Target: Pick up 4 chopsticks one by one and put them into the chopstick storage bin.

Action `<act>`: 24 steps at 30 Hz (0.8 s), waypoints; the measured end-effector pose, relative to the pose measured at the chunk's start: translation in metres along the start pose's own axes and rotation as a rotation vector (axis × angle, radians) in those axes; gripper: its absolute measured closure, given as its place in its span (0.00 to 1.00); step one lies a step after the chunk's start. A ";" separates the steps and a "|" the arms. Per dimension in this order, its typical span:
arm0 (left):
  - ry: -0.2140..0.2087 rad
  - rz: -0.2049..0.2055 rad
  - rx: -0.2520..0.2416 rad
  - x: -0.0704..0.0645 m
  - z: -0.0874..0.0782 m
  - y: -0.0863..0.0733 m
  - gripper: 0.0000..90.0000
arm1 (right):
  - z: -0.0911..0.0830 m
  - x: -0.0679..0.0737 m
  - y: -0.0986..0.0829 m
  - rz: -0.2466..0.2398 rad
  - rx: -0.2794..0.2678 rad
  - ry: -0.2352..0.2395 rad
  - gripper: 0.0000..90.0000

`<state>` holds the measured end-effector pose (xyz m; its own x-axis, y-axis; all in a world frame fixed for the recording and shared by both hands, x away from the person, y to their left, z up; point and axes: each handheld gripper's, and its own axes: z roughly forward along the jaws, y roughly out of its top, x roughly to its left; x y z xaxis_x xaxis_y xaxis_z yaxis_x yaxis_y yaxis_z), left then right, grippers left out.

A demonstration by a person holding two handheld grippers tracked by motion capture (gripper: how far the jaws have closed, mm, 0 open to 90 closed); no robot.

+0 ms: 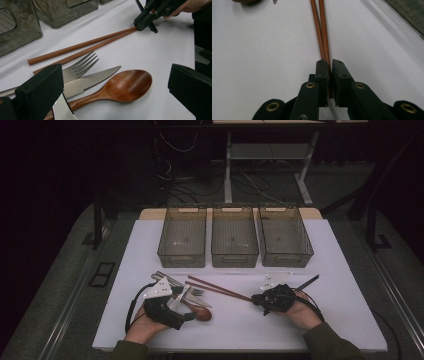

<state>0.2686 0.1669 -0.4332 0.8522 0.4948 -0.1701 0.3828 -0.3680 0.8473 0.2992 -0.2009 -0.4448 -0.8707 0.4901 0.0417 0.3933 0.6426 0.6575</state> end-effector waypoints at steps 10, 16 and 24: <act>-0.002 0.002 0.003 0.000 0.000 0.000 0.00 | 0.002 -0.020 0.003 0.002 0.003 0.005 0.92; -0.002 -0.001 0.003 0.000 0.001 0.000 0.00 | 0.004 -0.029 0.005 0.000 -0.004 0.022 0.92; -0.003 0.000 0.003 0.000 0.000 0.000 0.00 | -0.001 -0.031 0.009 0.005 -0.040 0.033 0.76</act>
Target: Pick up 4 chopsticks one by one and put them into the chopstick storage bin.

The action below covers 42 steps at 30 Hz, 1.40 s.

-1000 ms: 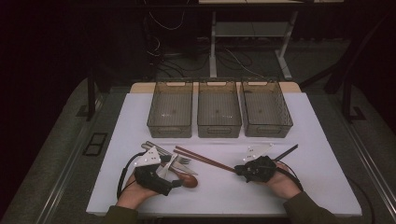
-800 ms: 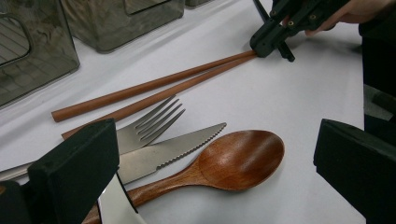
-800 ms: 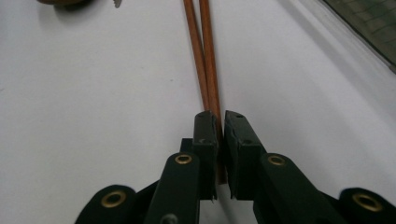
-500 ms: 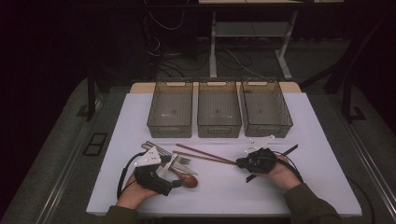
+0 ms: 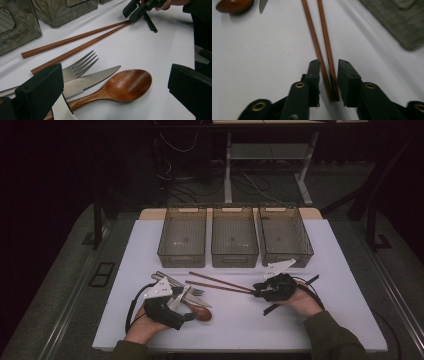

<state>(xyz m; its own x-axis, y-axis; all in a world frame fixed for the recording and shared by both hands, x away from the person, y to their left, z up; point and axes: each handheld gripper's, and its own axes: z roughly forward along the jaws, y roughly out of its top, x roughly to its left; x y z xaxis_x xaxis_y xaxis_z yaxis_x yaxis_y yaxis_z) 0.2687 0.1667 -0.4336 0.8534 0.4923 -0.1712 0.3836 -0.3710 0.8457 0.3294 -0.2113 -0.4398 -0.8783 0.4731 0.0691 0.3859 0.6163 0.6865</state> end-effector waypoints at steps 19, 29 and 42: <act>0.000 0.002 -0.001 0.000 0.000 0.000 0.00 | 0.005 0.001 0.000 -0.008 0.059 0.000 0.99; 0.000 -0.002 0.000 0.000 0.001 0.000 0.00 | 0.006 -0.014 -0.002 0.029 0.029 -0.031 0.99; 0.000 -0.003 0.001 0.000 0.001 0.000 0.00 | 0.010 -0.029 0.002 0.046 0.014 -0.087 0.99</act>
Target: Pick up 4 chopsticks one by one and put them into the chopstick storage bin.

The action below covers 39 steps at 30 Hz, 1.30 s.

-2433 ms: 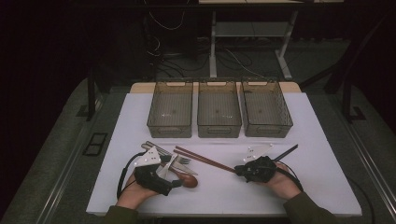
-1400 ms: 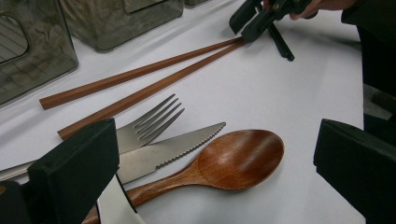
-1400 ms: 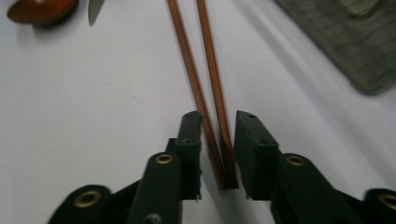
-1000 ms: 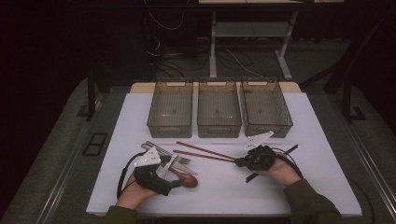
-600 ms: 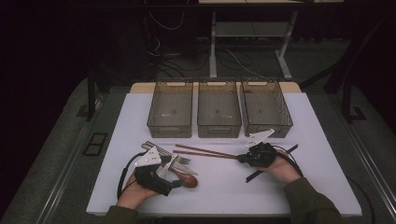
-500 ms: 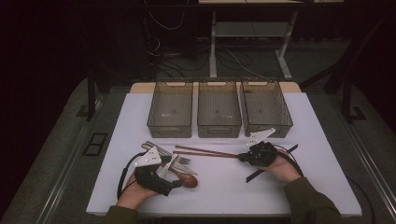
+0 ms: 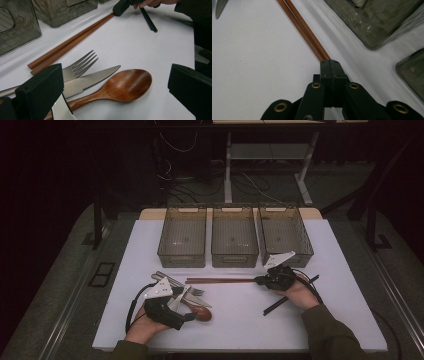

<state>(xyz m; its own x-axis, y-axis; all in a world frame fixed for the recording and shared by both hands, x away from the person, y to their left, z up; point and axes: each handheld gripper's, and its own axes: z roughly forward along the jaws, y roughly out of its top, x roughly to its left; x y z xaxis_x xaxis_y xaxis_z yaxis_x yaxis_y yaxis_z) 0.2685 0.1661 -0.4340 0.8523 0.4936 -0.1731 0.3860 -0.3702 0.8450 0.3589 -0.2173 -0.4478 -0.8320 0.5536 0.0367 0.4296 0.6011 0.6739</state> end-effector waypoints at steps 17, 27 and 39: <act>0.003 0.004 0.002 0.001 0.001 0.002 0.00 | -0.012 -0.005 0.000 0.055 -0.062 0.019 0.89; -0.003 -0.002 -0.003 0.004 0.006 0.008 0.03 | -0.046 0.002 -0.018 0.148 -0.167 -0.009 0.40; 0.004 -0.008 -0.012 0.013 0.010 0.021 0.15 | -0.069 0.022 -0.059 0.184 -0.231 -0.075 0.21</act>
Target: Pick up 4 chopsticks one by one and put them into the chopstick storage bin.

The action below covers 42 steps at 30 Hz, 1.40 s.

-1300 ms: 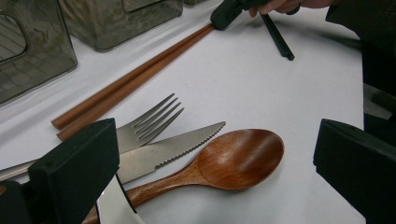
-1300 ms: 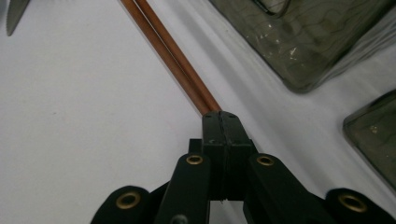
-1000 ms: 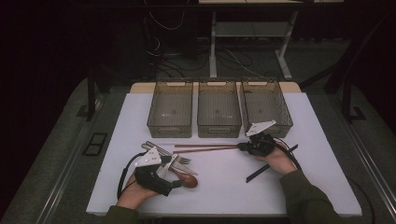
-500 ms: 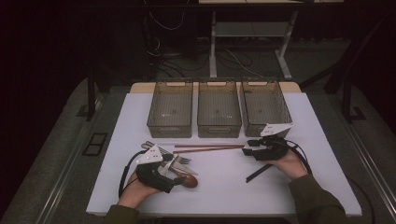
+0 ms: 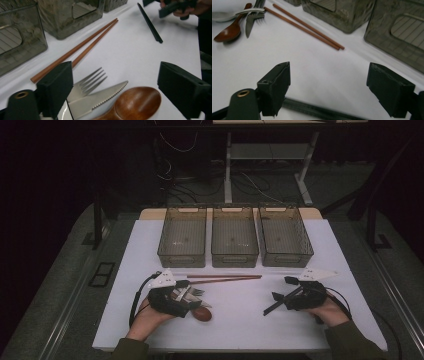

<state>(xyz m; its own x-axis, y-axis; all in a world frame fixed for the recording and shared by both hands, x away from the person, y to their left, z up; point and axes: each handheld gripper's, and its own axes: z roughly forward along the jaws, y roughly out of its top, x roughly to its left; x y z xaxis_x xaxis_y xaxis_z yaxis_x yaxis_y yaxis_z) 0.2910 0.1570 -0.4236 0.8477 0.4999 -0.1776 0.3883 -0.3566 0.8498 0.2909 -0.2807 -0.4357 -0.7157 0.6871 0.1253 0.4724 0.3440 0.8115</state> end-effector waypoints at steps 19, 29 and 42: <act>0.002 0.021 0.000 0.017 0.021 0.030 0.37 | -0.027 0.007 -0.030 0.021 -0.033 0.017 0.19; -0.008 0.054 0.056 0.030 0.048 0.045 0.58 | -0.021 0.011 -0.026 0.005 -0.034 0.032 0.19; -0.041 0.106 0.175 0.042 0.089 0.048 0.77 | -0.020 0.011 -0.026 0.013 -0.034 0.036 0.19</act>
<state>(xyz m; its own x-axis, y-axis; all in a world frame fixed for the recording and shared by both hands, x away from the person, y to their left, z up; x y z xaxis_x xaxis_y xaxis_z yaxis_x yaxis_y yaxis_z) 0.3778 0.0909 -0.4341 0.8995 0.4215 -0.1149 0.3503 -0.5387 0.7662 0.2603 -0.2948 -0.4446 -0.7279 0.6678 0.1556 0.4641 0.3127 0.8288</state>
